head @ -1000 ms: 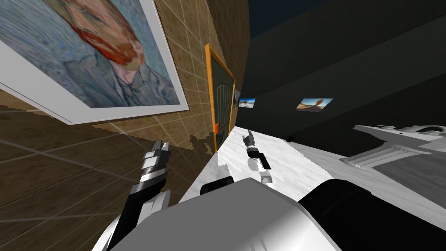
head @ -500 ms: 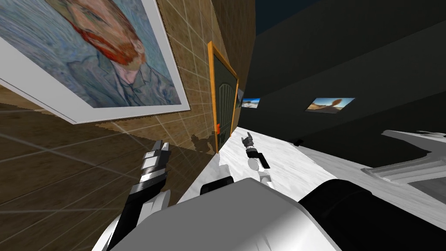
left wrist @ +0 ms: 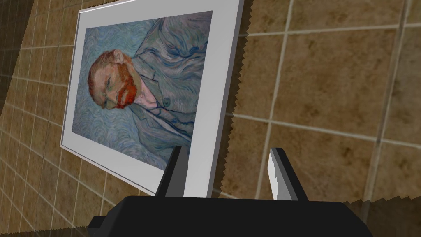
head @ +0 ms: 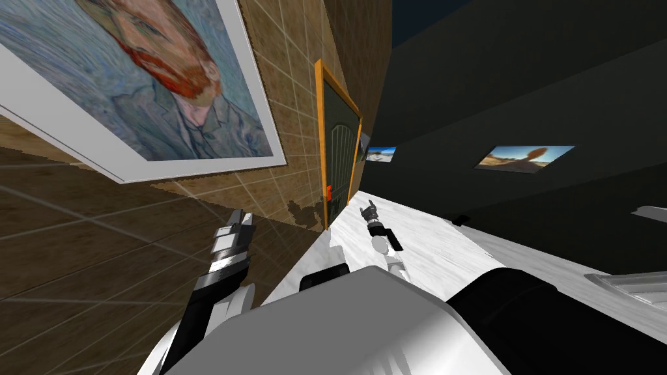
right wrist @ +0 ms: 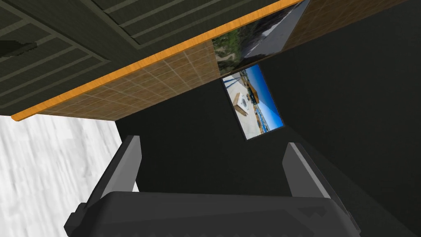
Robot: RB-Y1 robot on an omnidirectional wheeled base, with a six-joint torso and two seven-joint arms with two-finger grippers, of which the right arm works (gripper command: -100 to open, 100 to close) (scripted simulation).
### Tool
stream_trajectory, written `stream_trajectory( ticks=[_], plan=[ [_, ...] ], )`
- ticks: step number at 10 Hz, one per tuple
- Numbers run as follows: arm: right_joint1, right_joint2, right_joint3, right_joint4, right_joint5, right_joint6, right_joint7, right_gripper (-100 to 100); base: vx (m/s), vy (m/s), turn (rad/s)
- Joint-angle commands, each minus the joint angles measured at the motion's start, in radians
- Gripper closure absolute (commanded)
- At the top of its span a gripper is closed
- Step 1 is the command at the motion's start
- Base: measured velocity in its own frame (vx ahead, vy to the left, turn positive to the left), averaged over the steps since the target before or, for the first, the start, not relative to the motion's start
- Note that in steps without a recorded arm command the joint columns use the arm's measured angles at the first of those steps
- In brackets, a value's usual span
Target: Pull the door open
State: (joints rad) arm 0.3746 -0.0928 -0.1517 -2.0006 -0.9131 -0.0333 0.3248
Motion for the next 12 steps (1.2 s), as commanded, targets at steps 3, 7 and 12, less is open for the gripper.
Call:
stream_trajectory(
  ticks=[3,7,12],
  plan=[
    [-0.011,-0.004,-0.008,0.039,-0.100,0.037,0.022,-100,0.045,-0.057,0.138],
    [-0.019,-0.008,-0.015,0.073,-0.190,0.071,0.042,-100,0.032,-0.043,0.095],
    [-0.031,-0.013,-0.025,0.125,-0.326,0.122,0.072,-100,0.034,-0.056,0.122]
  ],
)
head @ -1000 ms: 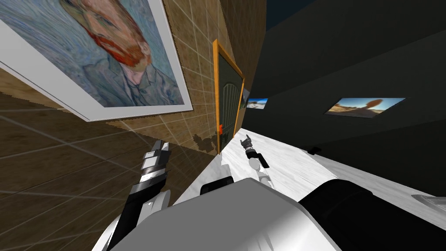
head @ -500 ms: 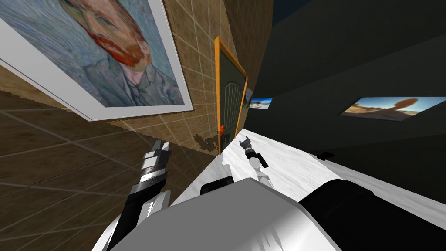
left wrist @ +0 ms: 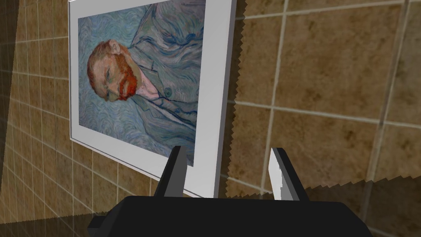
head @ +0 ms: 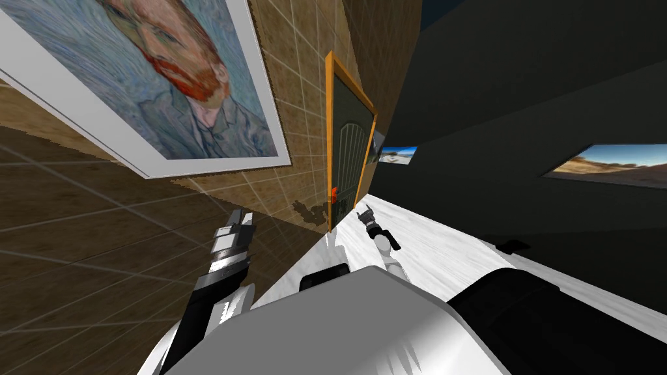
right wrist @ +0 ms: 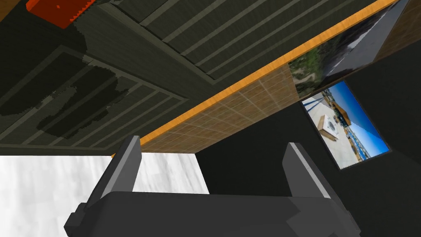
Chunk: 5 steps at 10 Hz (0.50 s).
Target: Pull the door open
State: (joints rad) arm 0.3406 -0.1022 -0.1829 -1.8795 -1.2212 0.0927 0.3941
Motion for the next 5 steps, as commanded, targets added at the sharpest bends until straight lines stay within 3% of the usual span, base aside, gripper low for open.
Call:
stream_trajectory(
  ticks=[1,4,5],
  plan=[
    [-0.001,-0.005,0.003,0.021,-0.050,0.014,0.013,-100,0.036,-0.049,0.120],
    [-0.006,-0.007,-0.001,0.038,-0.108,0.031,0.023,-100,0.024,-0.046,0.089],
    [-0.010,-0.008,-0.004,0.055,-0.147,0.048,0.033,-100,0.028,-0.045,0.135]
  ],
)
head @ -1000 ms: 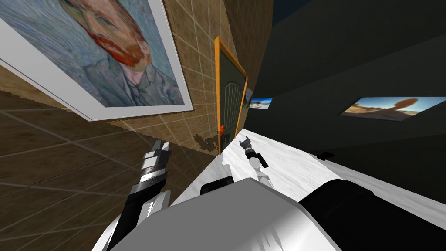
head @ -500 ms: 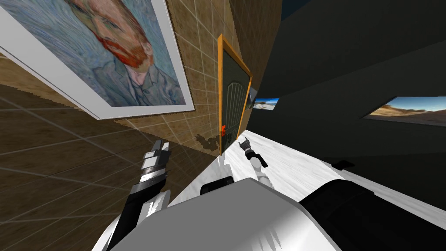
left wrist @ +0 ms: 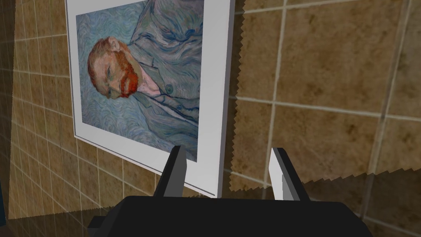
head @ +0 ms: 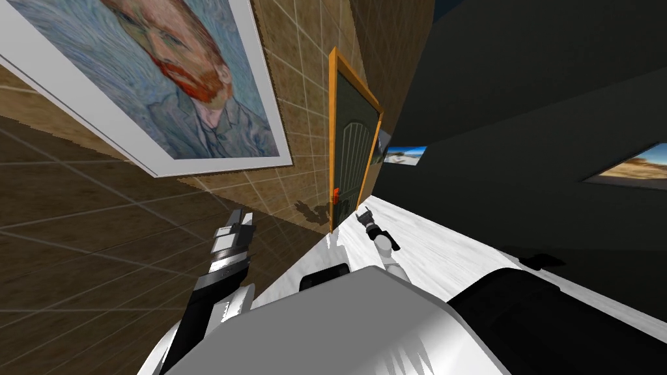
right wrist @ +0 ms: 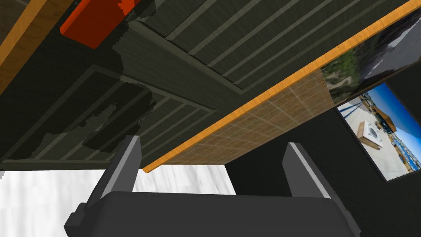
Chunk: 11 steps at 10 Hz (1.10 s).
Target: Pull the door open
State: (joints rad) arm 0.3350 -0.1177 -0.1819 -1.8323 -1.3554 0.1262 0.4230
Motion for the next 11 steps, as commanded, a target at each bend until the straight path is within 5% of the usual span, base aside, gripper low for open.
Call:
stream_trajectory(
  ticks=[1,4,11],
  plan=[
    [-0.008,0.006,-0.008,0.024,-0.050,0.031,0.014,-100,0.045,-0.078,0.198],
    [-0.012,0.004,-0.012,0.041,-0.106,0.047,0.024,-100,0.029,-0.055,0.083],
    [-0.031,-0.001,-0.028,0.121,-0.318,0.128,0.071,-100,0.029,-0.072,0.138]
  ],
)
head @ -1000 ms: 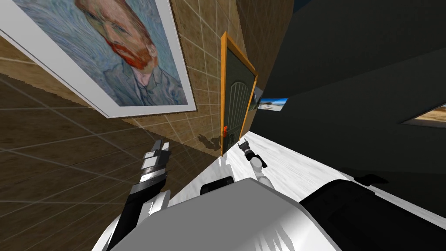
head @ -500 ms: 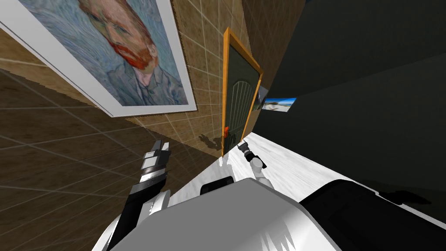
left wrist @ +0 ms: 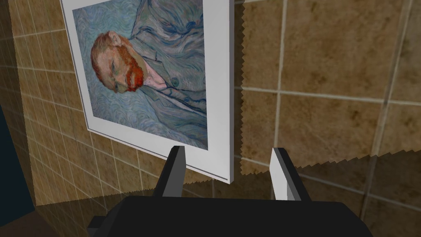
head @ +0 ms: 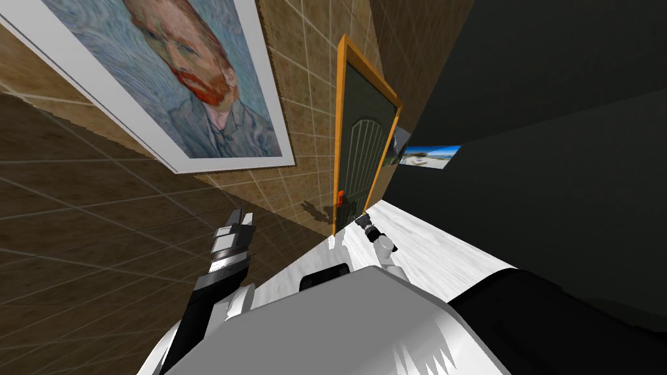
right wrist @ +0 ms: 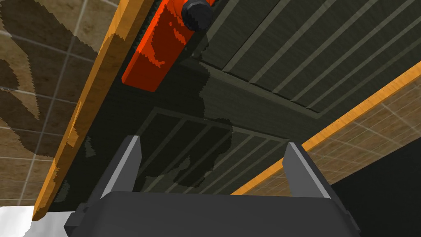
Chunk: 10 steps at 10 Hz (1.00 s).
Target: Pull the door open
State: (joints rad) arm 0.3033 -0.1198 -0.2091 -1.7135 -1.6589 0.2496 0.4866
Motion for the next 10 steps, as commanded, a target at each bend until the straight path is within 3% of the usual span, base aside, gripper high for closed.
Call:
stream_trajectory(
  ticks=[1,2,4,5,8,10],
  plan=[
    [-0.003,0.000,-0.004,0.018,-0.050,0.020,0.017,-100,0.031,-0.057,0.108],
    [-0.003,0.000,-0.004,0.018,-0.056,0.020,0.017,-100,0.022,-0.041,0.067],
    [-0.011,-0.002,-0.010,0.048,-0.126,0.050,0.034,-100,0.025,-0.061,0.153],
    [-0.011,-0.002,-0.010,0.048,-0.135,0.050,0.034,-100,0.025,-0.059,0.065],
    [-0.021,-0.004,-0.019,0.091,-0.232,0.093,0.059,-100,0.026,-0.081,0.150],
    [-0.024,-0.004,-0.022,0.105,-0.284,0.107,0.067,-100,0.019,-0.064,0.095]
  ],
)
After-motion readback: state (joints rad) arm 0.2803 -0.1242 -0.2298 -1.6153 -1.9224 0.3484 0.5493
